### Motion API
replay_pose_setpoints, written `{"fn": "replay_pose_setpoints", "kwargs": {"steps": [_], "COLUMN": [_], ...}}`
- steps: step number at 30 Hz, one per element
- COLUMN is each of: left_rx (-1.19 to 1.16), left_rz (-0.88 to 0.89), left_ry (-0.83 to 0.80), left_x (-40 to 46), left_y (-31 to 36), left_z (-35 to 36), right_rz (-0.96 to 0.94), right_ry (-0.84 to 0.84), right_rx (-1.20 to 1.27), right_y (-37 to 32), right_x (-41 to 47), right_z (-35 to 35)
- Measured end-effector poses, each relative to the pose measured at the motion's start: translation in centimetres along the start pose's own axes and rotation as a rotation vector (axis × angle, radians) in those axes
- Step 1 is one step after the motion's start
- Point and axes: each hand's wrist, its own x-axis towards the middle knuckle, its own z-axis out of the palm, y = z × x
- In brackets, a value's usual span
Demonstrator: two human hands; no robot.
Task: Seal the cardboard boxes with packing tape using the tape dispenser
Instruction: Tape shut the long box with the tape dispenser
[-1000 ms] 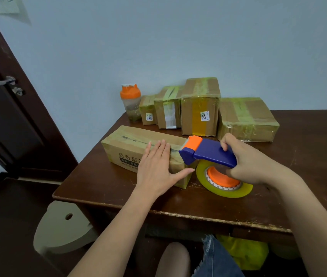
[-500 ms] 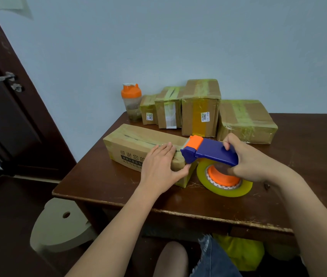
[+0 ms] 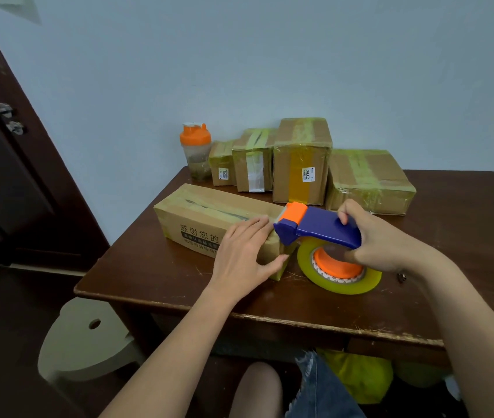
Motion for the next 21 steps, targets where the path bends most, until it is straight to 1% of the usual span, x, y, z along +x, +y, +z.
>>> {"fn": "replay_pose_setpoints", "kwargs": {"steps": [6, 11, 14, 18, 21], "left_rx": [-0.02, -0.051, -0.051, -0.047, -0.06], "left_rz": [-0.044, -0.078, -0.087, -0.104, -0.124], "left_ry": [-0.006, -0.012, -0.031, -0.045, -0.053], "left_x": [1.1, 1.1, 1.2, 1.3, 1.4], "left_y": [-1.9, -3.4, -3.8, -3.8, -3.9], "left_z": [-0.1, 0.0, -0.1, -0.1, -0.2], "right_rz": [-0.058, -0.077, -0.092, -0.111, -0.116], "right_ry": [0.017, 0.013, -0.027, -0.049, -0.072], "right_rx": [0.091, -0.116, -0.13, -0.085, -0.109], "right_y": [-0.2, -1.1, -0.8, 0.3, 0.9], "right_x": [1.3, 2.8, 2.9, 2.1, 1.5], "right_z": [1.1, 2.0, 1.5, 0.7, 0.1]}}
